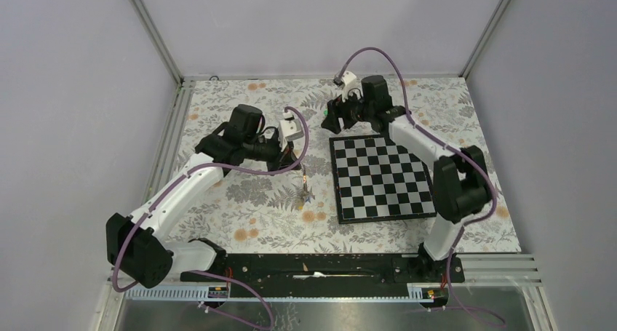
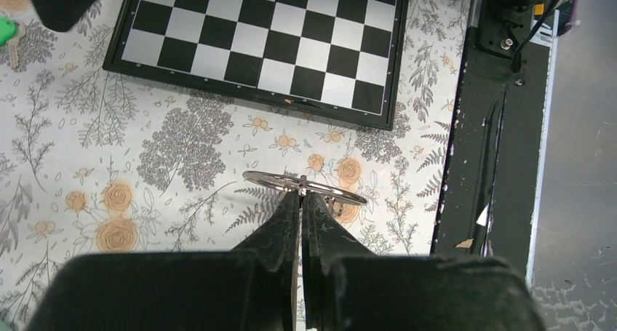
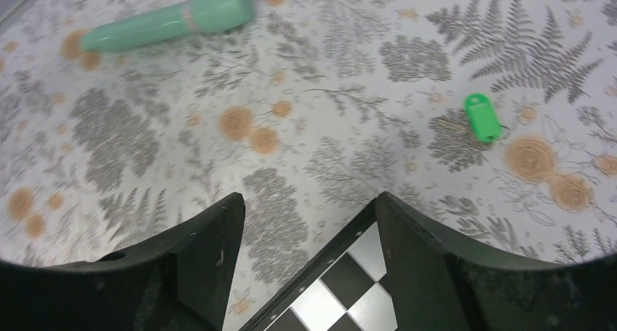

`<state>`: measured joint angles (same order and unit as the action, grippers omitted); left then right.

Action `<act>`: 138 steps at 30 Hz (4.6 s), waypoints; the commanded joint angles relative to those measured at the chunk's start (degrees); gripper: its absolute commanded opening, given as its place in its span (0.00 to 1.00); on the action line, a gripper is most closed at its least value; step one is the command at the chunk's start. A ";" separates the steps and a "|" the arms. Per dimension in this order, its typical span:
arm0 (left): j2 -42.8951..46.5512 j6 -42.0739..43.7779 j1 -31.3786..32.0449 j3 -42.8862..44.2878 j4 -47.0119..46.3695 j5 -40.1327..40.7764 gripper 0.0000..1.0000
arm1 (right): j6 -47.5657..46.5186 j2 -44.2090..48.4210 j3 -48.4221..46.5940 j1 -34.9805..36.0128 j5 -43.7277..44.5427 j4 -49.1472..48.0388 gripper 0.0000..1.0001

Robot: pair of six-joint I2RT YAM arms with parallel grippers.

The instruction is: Put the keys on the keyring

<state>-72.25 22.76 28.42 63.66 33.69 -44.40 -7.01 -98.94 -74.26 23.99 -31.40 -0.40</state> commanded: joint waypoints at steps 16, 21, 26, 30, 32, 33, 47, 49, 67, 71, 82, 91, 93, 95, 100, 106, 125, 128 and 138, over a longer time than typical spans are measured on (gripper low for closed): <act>3.88 -4.93 -0.08 2.74 -0.09 -0.18 0.00 | 17.95 -35.26 -36.77 -7.24 7.19 14.02 0.62; 2.97 -5.19 -0.04 2.93 -0.03 -1.06 0.00 | 19.81 -40.77 -42.83 -7.46 6.76 15.67 0.56; 1.93 -5.51 -0.04 3.44 -0.04 -2.53 0.00 | 19.99 -43.45 -46.01 -7.55 7.35 16.55 0.55; 1.19 -5.79 -0.04 4.12 -0.03 -3.60 0.00 | 20.58 -44.83 -47.10 -7.64 6.38 16.76 0.51; 1.02 -5.72 -0.04 4.28 -0.03 -3.83 0.00 | 20.69 -45.16 -47.21 -7.64 6.15 16.71 0.49; 0.98 -5.67 -0.04 4.21 -0.03 -3.77 0.00 | 20.71 -45.47 -47.34 -7.64 6.10 16.72 0.48; 0.71 -5.54 -0.01 4.03 -0.47 -4.46 0.00 | 21.18 -47.28 -48.02 -7.56 5.24 16.76 0.42; 0.67 -5.53 0.04 3.97 -0.47 -4.44 0.00 | 21.24 -47.55 -48.18 -7.64 5.28 16.83 0.40; 1.09 -5.14 0.01 3.12 -0.51 -4.99 0.00 | 19.27 -49.25 -51.38 -7.64 7.11 17.64 0.13; 1.14 -5.10 0.02 3.05 -0.47 -5.03 0.00 | 18.58 -49.20 -52.02 -7.64 7.42 18.12 0.05; 1.50 -4.36 -0.02 2.60 -0.51 -4.37 0.00 | 17.60 -45.42 -51.77 -7.64 5.12 18.25 0.00; 1.79 -4.66 0.01 3.06 -0.47 -4.37 0.00 | 14.43 -39.52 -50.33 -7.64 2.48 18.49 0.00; 1.96 -4.66 -0.02 3.11 -0.47 -4.28 0.00 | 13.46 -37.69 -49.49 -7.63 0.34 18.34 0.00; 2.10 -4.66 -0.03 3.12 -0.47 -4.01 0.00 | 12.42 -35.63 -47.97 -7.56 -2.51 17.60 0.00; 2.41 -4.79 -0.03 3.80 -0.47 -2.86 0.00 | 8.07 -28.51 -40.46 -7.55 -10.02 14.74 0.00; 2.03 -5.53 -0.04 5.65 -0.20 -1.65 0.00 | 2.24 -14.80 -25.45 -7.51 -20.70 9.20 0.00; -5.62 -6.69 2.97 14.15 3.95 -6.09 0.00 | -21.75 25.31 9.93 -5.08 -35.38 11.36 0.00; -8.29 -8.90 4.15 16.49 4.06 -8.03 0.00 | -25.74 29.62 14.32 -4.36 -33.84 11.06 0.00; -10.59 -14.08 6.20 17.79 1.02 -15.59 0.00 | -41.72 31.86 13.44 1.28 -27.66 21.14 0.00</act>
<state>-83.09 10.57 34.33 78.32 38.61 -53.89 -39.75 -67.79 -59.29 22.79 -62.48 16.60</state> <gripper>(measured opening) 0.014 0.053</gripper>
